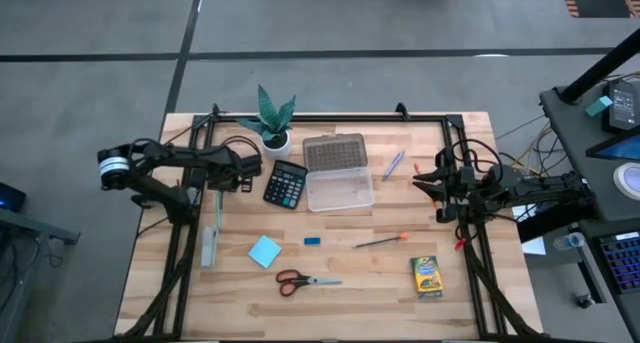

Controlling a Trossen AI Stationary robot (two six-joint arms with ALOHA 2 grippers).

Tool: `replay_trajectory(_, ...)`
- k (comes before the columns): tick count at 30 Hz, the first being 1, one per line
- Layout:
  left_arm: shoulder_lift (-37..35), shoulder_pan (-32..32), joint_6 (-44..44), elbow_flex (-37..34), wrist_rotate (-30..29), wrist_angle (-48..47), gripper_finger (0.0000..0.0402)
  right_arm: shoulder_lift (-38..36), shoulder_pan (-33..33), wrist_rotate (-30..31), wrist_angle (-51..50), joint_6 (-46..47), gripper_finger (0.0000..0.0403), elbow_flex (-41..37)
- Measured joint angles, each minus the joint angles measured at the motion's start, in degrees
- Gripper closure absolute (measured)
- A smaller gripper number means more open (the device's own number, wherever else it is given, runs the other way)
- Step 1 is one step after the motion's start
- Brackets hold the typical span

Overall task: Pack school essentials
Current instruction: Put the black pencil into the supplies box

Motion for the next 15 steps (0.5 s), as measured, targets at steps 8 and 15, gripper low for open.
replay_trajectory(8, 1.0, 0.0, 0.4, 0.1, 0.3, 0.1, 0.027, 0.0, 0.0, 0.0, -0.2, -0.1, 0.0349, 0.0)
replay_trajectory(15, 0.1, 0.0, 0.4, 0.0, 1.0, 0.4, 0.027, 0.0, 0.0, 0.0, -0.3, -0.6, 0.0349, 0.0)
